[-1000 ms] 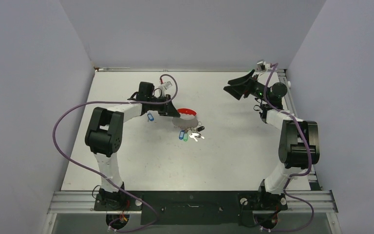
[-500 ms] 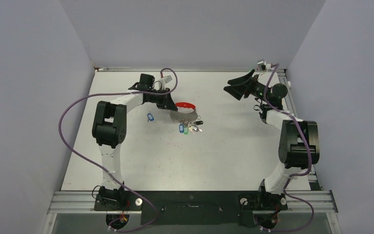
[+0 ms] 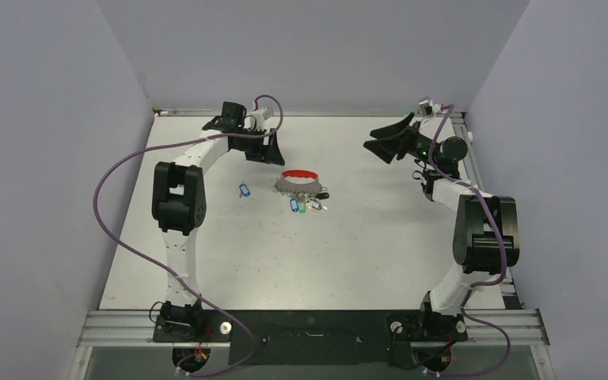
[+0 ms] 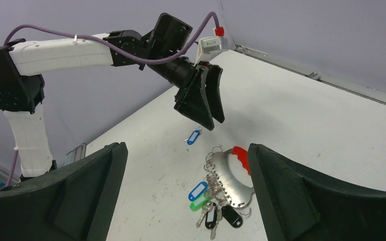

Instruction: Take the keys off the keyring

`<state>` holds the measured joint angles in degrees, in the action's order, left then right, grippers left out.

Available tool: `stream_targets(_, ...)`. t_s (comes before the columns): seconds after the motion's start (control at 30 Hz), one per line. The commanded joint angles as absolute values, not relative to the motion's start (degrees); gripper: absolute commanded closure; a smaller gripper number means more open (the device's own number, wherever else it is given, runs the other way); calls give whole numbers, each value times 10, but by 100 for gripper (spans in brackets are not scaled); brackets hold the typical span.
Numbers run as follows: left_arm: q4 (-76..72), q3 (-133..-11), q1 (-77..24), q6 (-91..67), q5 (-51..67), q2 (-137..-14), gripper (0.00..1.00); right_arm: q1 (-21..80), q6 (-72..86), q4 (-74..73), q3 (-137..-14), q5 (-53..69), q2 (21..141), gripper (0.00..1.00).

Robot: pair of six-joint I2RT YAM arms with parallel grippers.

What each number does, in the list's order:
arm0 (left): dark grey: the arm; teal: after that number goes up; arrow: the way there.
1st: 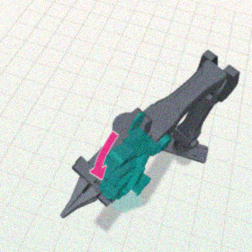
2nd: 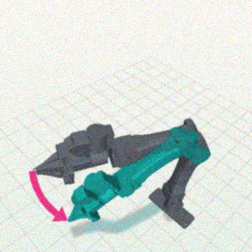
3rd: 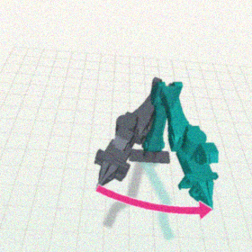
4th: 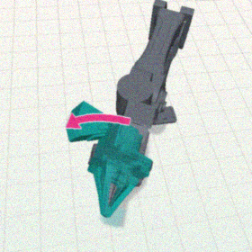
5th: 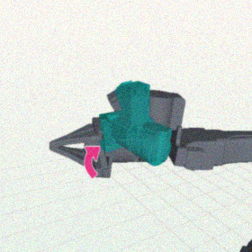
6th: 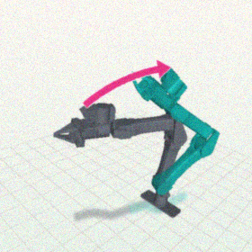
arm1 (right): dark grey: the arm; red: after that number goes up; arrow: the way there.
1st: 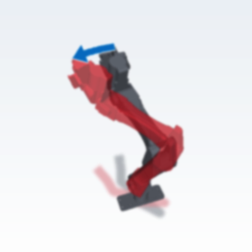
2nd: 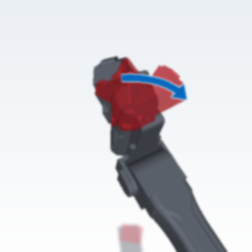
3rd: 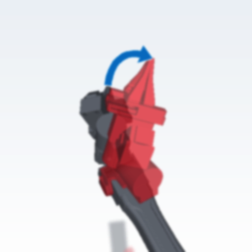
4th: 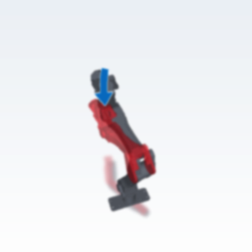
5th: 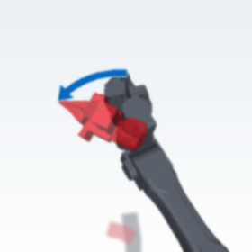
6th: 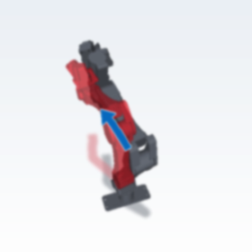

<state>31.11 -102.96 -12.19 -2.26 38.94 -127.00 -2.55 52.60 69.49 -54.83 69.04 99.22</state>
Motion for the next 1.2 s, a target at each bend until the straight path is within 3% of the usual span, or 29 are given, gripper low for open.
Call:
stream_targets(0.0,349,-1094,-106,-3,359,-1243,24,-23,515,734,-546,697,992,5)
stream_targets(0.1,381,-1110,-106,37,339,-1223,8,-22,500,715,-549,697,987,0)
stream_targets(0.13,395,-1118,-106,49,328,-1215,2,-22,487,691,-552,697,983,6)
stream_targets(0.23,433,-1147,-97,75,305,-1190,4,-20,389,561,-569,691,960,10)
stream_targets(0.4,474,-1188,-59,81,314,-1152,4,27,-1,93,-672,587,921,10)
stream_targets(0.47,478,-1195,-39,78,311,-1138,4,47,-87,11,-699,528,919,10)
stream_targets(0.8,444,-1152,102,57,312,-1104,4,-18,-83,-15,-743,420,975,10)
stream_targets(1.17,334,-968,154,78,193,-1071,4,-97,-76,7,-737,373,1046,10)
